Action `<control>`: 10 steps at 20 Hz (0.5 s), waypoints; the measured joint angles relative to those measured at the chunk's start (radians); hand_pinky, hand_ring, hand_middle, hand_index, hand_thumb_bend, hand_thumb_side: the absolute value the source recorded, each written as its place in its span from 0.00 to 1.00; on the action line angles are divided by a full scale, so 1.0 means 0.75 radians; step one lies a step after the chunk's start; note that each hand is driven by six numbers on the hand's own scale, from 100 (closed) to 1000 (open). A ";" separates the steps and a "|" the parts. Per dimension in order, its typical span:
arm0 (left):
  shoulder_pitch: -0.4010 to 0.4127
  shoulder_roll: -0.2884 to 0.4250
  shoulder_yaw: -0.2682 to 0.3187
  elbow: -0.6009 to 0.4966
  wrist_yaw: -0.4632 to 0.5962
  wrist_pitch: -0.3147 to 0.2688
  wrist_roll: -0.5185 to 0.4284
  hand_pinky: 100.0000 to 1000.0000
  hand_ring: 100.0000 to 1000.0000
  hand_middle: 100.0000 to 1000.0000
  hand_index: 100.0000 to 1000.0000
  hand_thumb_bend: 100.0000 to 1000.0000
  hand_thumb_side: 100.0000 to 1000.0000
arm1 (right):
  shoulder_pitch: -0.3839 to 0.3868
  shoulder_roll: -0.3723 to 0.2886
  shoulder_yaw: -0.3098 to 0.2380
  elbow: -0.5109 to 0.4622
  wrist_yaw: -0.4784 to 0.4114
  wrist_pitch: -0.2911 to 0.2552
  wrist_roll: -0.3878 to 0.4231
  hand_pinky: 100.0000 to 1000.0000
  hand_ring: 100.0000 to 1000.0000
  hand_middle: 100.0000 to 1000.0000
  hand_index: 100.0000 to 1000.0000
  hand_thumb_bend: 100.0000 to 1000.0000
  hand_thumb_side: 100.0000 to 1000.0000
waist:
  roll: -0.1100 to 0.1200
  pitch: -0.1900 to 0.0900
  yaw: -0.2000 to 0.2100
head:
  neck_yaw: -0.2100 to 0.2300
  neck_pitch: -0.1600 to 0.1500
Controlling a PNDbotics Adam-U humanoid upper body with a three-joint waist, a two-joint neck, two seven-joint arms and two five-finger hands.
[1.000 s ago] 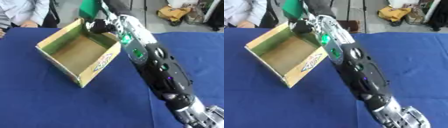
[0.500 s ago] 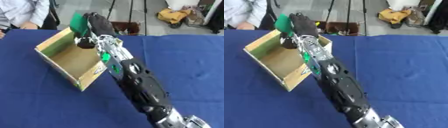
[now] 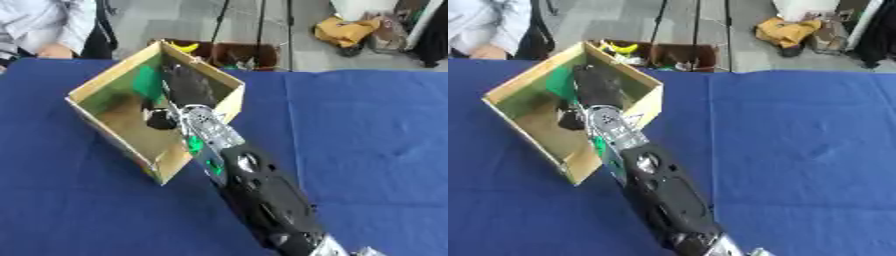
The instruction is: Pick up objects on the table and place them in the box.
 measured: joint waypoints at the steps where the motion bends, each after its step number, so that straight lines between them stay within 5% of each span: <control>1: 0.000 0.000 0.000 0.000 0.000 0.000 0.000 0.22 0.69 0.67 0.87 0.00 0.92 | 0.004 0.001 0.003 0.006 0.003 -0.002 0.000 0.61 0.65 0.42 0.56 0.00 0.28 | -0.001 0.002 0.000 | 0.000 0.000; 10: -0.008 0.000 0.000 0.000 0.001 0.002 -0.003 0.22 0.69 0.67 0.87 0.00 0.92 | 0.009 0.004 0.010 0.041 0.035 -0.028 0.015 0.63 0.70 0.50 0.65 0.00 0.26 | -0.006 0.006 0.000 | -0.004 -0.012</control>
